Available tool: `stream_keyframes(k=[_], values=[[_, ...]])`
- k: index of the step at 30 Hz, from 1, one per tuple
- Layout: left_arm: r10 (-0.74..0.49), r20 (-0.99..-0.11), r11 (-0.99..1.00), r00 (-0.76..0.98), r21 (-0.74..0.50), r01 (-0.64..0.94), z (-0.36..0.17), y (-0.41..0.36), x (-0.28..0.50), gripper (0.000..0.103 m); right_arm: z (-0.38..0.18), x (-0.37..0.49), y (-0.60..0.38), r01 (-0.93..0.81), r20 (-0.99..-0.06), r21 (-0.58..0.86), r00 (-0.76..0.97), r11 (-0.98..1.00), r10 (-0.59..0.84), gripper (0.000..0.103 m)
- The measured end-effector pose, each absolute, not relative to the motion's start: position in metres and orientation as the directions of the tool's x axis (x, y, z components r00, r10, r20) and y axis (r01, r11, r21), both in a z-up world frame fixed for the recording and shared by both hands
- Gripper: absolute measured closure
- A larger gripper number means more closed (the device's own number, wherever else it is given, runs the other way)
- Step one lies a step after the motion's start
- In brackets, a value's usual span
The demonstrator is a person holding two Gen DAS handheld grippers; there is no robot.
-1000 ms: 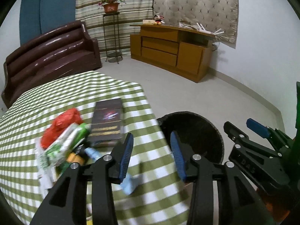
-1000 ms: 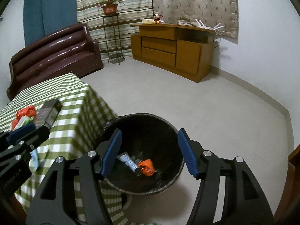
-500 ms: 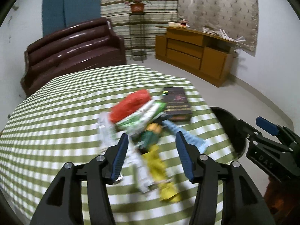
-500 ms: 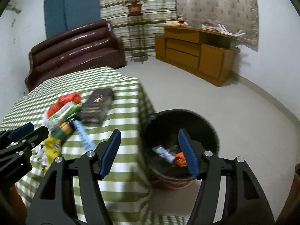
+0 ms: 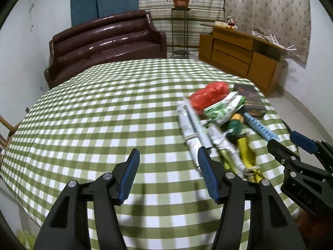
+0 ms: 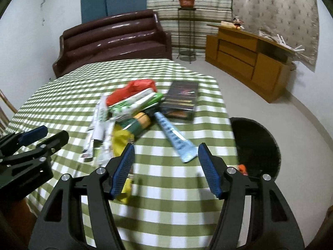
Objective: Collect trash
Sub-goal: 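Grasp the yellow snack bag with the right tool while left tool approaches paper roll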
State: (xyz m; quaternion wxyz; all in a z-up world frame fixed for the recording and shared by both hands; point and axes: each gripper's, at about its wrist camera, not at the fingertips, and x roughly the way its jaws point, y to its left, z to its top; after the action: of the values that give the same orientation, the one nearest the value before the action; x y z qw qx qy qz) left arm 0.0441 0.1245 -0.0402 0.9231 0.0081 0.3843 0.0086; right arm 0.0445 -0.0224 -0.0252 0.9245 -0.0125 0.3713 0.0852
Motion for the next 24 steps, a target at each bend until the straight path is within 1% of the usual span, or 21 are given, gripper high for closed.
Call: stream_keyframes(k=[5, 9, 11, 12, 16, 19, 21, 22, 24], values=[[0.029, -0.717, 1.000, 0.696, 0.014, -0.026, -0.045, 0.137, 0.043, 0.045, -0.030, 0.043, -0.004, -0.201, -0.705, 0.034, 0.690, 0.979, 0.166, 0.041], [0.029, -0.721, 0.999, 0.692, 0.007, -0.035, -0.048, 0.144, 0.042, 0.044, -0.035, 0.047, 0.003, -0.201, -0.724, 0.012, 0.674, 0.980, 0.147, 0.043], [0.027, -0.724, 0.999, 0.689, 0.003, -0.036, -0.050, 0.147, 0.042, 0.044, -0.037, 0.049, 0.005, -0.197, -0.737, 0.007, 0.662, 0.980, 0.138, 0.045], [0.026, -0.726, 0.999, 0.687, 0.001, -0.036, -0.051, 0.147, 0.042, 0.044, -0.038, 0.049, 0.006, -0.196, -0.743, 0.007, 0.655, 0.981, 0.137, 0.049], [0.017, -0.730, 0.999, 0.683, -0.007, -0.032, -0.054, 0.149, 0.043, 0.044, -0.041, 0.054, 0.007, -0.204, -0.760, 0.002, 0.636, 0.979, 0.134, 0.050], [0.011, -0.733, 1.000, 0.680, -0.012, -0.029, -0.055, 0.151, 0.044, 0.043, -0.043, 0.055, 0.008, -0.220, -0.766, 0.022, 0.623, 0.975, 0.158, 0.056], [0.006, -0.735, 1.000, 0.678, -0.016, -0.026, -0.055, 0.150, 0.045, 0.042, -0.044, 0.054, 0.008, -0.234, -0.767, 0.042, 0.616, 0.971, 0.181, 0.063], [0.004, -0.735, 1.000, 0.678, -0.017, -0.024, -0.054, 0.148, 0.045, 0.042, -0.045, 0.053, 0.008, -0.239, -0.766, 0.054, 0.613, 0.969, 0.194, 0.071], [0.001, -0.735, 1.000, 0.678, -0.016, -0.019, -0.054, 0.144, 0.047, 0.042, -0.044, 0.052, 0.007, -0.238, -0.765, 0.058, 0.613, 0.969, 0.197, 0.080]])
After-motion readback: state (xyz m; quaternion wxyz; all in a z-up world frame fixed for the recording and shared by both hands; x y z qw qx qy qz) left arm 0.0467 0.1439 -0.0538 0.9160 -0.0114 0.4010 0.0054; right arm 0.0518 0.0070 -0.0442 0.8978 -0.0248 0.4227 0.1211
